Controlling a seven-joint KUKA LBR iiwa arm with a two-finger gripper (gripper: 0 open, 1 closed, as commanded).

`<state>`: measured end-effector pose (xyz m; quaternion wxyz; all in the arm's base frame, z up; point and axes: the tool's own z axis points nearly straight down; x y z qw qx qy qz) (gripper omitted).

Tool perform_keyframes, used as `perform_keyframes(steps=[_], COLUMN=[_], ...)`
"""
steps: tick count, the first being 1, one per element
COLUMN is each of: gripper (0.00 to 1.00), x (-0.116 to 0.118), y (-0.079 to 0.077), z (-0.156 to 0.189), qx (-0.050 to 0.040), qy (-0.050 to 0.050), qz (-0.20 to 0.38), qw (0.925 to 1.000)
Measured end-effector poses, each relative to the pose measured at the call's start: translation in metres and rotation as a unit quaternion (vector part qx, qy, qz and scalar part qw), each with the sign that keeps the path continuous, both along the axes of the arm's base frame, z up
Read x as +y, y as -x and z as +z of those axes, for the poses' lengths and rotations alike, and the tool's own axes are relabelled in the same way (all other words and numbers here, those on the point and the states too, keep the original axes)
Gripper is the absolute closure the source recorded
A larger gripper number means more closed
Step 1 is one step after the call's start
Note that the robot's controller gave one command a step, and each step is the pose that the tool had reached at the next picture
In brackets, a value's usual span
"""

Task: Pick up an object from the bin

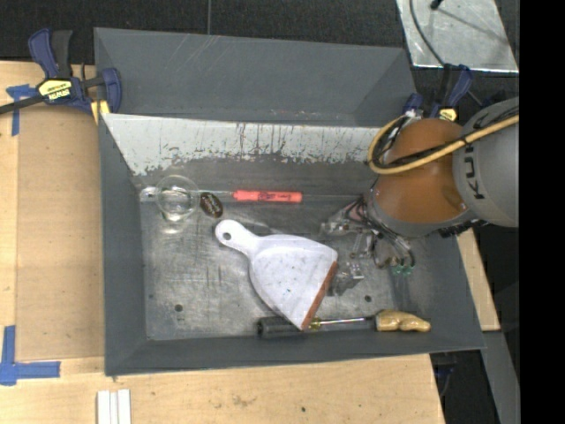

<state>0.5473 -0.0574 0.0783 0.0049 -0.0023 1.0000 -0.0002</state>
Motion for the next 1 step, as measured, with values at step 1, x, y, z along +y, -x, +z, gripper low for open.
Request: perform_keyframes(steps=[1], gripper=[0.00], x=[0.0303], y=[0.0317], z=[0.0102], qx=[0.0044], qy=[0.001], qz=[0.106], qw=[0.9944])
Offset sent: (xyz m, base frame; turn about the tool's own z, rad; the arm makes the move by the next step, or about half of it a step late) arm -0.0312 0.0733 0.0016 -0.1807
